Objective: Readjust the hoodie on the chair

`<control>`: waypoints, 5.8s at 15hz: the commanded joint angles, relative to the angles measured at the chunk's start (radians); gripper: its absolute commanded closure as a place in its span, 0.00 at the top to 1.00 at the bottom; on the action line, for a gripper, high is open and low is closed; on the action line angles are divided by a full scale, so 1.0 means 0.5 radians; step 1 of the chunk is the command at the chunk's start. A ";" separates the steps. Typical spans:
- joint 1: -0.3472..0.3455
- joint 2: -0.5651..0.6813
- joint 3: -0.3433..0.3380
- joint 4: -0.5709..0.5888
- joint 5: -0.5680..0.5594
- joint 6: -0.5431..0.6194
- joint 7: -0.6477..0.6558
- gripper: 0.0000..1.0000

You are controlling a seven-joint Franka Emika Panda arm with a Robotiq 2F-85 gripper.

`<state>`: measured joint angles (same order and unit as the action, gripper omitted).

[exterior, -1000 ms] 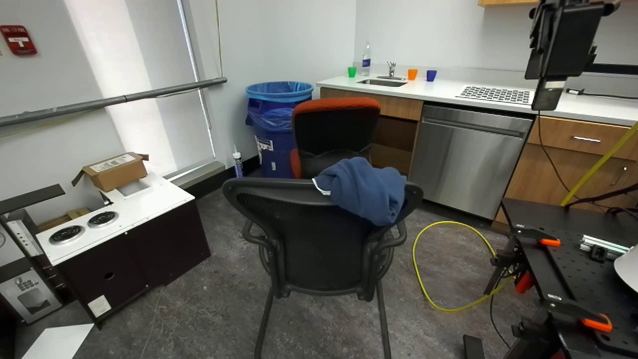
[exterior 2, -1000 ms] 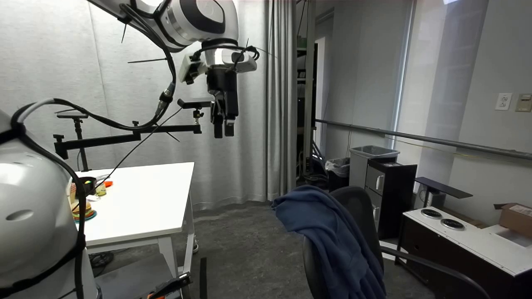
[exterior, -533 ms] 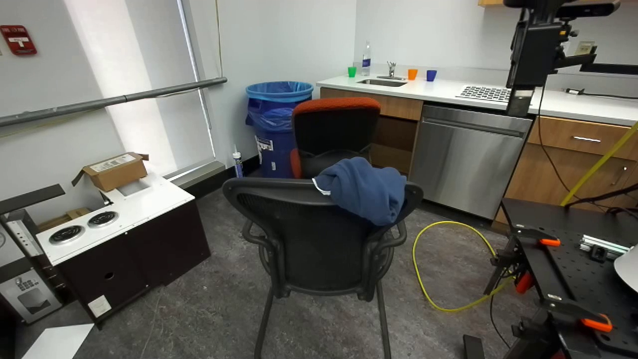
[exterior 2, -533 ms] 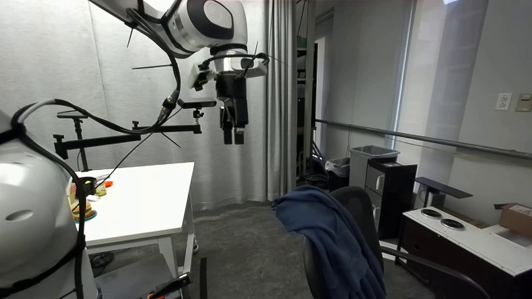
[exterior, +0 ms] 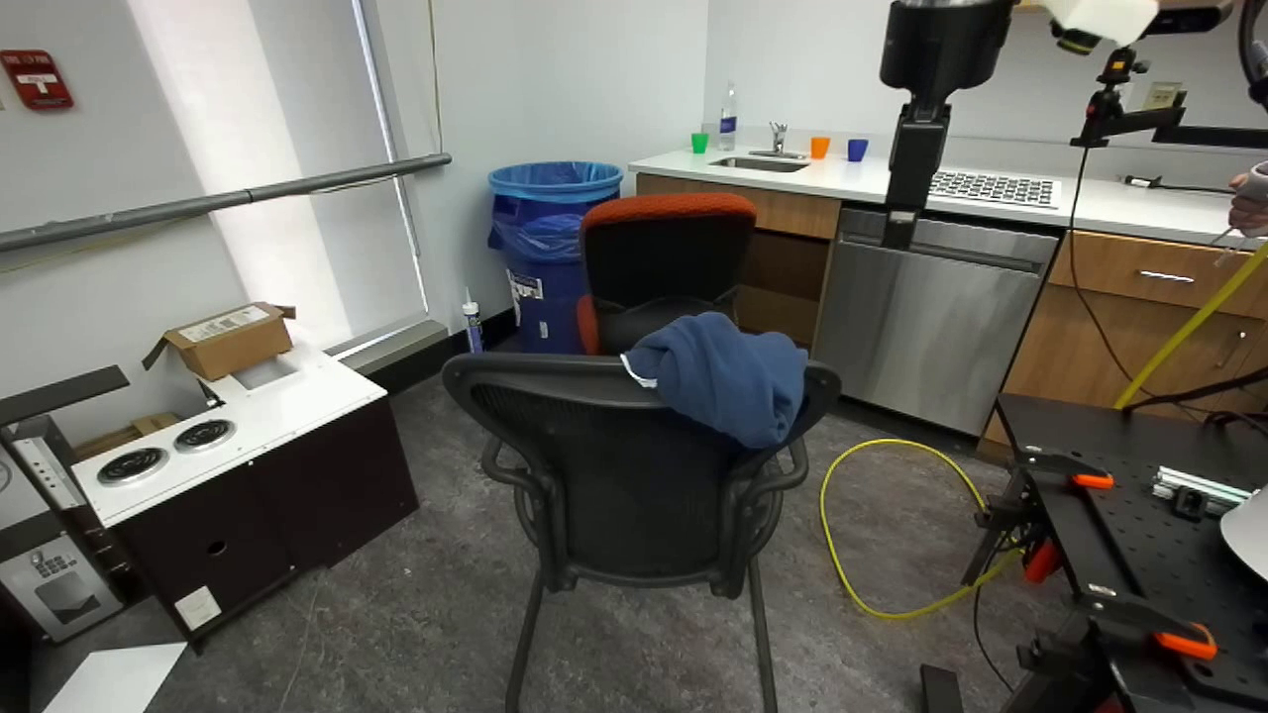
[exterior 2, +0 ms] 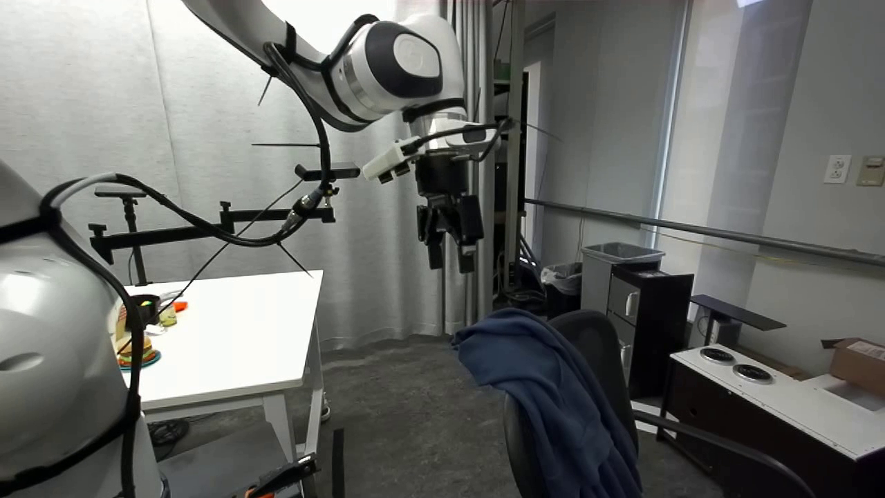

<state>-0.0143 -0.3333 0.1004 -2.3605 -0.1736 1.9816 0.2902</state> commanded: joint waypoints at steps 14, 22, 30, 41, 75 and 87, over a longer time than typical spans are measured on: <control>0.184 0.990 -0.006 0.492 -0.314 0.341 -0.590 1.00; 0.225 1.291 -0.020 0.798 -0.298 0.370 -0.639 1.00; 0.225 1.375 -0.049 0.863 -0.265 0.355 -0.622 0.27; 0.262 1.303 -0.097 0.701 -0.386 0.540 -0.500 0.51; 0.265 1.179 -0.290 0.533 -0.982 0.674 -0.084 0.13; -0.065 0.864 -0.362 0.849 -0.048 0.398 -0.458 0.04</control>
<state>-0.0143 0.1350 -0.0702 -2.0152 -0.2657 2.2448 0.1022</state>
